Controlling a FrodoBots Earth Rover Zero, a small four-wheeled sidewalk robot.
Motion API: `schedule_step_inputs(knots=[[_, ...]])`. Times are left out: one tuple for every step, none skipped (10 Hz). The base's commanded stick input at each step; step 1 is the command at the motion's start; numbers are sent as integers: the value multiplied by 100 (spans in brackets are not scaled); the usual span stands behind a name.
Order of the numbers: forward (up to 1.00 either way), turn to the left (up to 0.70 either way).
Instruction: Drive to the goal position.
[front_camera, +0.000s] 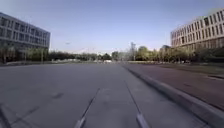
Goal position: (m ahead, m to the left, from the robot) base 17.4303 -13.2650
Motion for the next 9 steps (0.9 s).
schedule_step_inputs(knots=[[60,0],[60,0],[60,0],[60,0],[60,0],[60,0],[60,0],[60,-2],[60,-8]])
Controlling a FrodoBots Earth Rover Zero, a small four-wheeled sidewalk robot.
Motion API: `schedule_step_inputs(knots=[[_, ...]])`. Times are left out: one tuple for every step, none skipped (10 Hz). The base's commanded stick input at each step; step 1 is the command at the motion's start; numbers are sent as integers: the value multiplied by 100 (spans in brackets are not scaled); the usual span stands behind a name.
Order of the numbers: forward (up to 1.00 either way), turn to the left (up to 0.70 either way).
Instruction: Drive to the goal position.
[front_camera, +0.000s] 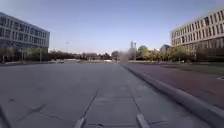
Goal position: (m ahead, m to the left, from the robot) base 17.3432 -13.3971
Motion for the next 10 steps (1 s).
schedule_step_inputs(knots=[[60,-13],[60,-7],[60,0],[60,0],[60,0],[60,0],[60,0],[60,0],[60,0],[60,0]])
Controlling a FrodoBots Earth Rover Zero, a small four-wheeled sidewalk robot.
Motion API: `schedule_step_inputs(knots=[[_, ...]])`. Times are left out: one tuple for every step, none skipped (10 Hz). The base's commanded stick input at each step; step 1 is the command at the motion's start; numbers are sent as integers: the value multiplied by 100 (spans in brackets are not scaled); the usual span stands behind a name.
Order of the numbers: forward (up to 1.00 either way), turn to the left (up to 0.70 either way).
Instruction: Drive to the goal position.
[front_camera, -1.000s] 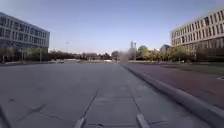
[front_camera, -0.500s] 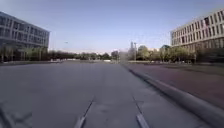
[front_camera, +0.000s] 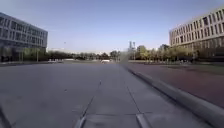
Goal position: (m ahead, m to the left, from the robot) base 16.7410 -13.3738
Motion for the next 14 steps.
schedule_step_inputs(knots=[[60,-1],[60,-7],[60,-13],[60,0],[60,0],[60,0],[60,0],[60,0],[60,1],[60,1],[60,1],[60,1],[60,1],[60,1]])
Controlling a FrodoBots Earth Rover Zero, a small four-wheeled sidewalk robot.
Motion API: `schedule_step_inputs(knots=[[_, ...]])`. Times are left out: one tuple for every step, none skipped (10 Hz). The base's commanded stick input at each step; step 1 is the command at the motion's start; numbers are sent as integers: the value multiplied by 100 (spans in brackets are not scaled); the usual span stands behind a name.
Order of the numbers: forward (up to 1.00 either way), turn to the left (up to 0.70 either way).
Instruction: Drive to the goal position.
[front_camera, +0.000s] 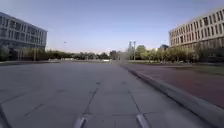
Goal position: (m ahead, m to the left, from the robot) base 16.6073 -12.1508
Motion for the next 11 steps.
schedule_step_inputs(knots=[[60,1],[60,1],[60,1],[60,1],[60,1],[60,1],[60,1],[60,1],[60,1],[60,0],[60,0]])
